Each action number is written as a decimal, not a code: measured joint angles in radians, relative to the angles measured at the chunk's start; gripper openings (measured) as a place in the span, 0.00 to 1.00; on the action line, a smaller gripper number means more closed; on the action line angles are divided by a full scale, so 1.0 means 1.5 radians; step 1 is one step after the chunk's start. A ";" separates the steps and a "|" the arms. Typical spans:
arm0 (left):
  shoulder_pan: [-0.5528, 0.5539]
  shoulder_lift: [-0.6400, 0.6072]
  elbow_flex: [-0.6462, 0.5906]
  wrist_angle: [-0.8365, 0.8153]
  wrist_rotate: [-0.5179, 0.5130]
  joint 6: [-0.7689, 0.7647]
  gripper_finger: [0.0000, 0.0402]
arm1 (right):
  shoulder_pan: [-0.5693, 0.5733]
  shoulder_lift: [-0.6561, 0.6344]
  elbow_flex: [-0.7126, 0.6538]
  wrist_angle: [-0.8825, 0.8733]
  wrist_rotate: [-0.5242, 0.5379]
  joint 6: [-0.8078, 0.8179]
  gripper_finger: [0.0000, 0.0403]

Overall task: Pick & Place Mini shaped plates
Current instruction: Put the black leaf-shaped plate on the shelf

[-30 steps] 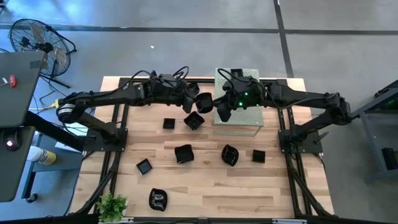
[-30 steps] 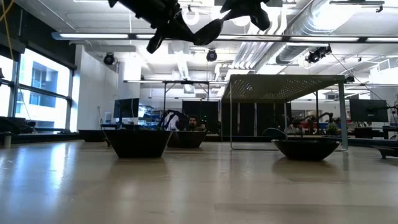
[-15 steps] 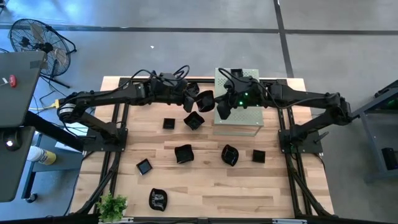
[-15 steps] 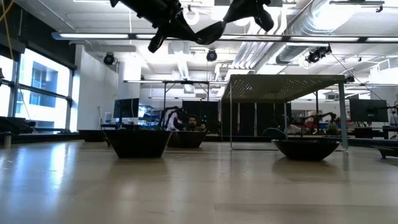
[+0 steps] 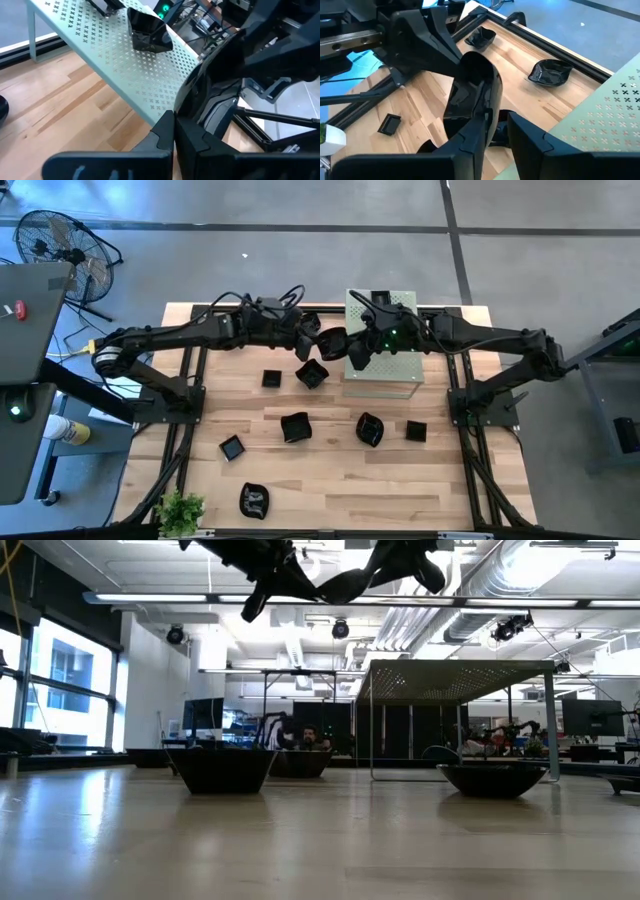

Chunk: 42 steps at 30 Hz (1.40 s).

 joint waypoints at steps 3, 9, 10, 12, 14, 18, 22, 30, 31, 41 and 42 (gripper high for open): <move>0.000 0.000 0.000 0.000 0.000 0.000 0.00 | 0.000 0.000 0.000 -0.001 0.004 0.000 0.17; 0.000 0.000 0.000 -0.002 0.003 -0.003 0.03 | 0.000 0.000 0.000 0.000 0.012 0.000 0.05; 0.000 0.000 0.000 -0.002 0.004 -0.003 0.04 | 0.000 0.000 0.000 -0.002 0.014 0.004 0.03; 0.000 -0.001 0.000 -0.002 0.005 -0.002 0.07 | -0.001 0.000 0.000 -0.004 0.016 0.012 0.01; 0.000 -0.001 0.000 -0.002 0.005 0.000 0.12 | -0.001 -0.002 0.000 -0.005 0.023 0.027 0.02; 0.011 -0.013 -0.002 -0.010 -0.002 0.001 0.22 | 0.000 -0.016 0.000 -0.020 0.042 0.068 0.02; 0.022 -0.037 -0.001 -0.010 -0.028 0.010 0.32 | 0.000 -0.046 0.000 -0.061 0.099 0.120 0.01; 0.042 -0.088 -0.002 -0.004 -0.033 0.084 0.34 | 0.067 -0.102 0.000 -0.241 0.238 0.345 0.01; 0.041 -0.090 -0.001 -0.001 -0.034 0.086 0.33 | 0.083 -0.105 0.000 -0.265 0.259 0.388 0.01; 0.040 -0.094 -0.002 0.017 -0.029 0.105 0.12 | 0.188 -0.100 -0.117 -0.277 0.290 0.732 0.00; 0.040 -0.094 -0.002 0.017 -0.029 0.105 0.10 | 0.188 -0.100 -0.134 -0.261 0.282 0.749 0.00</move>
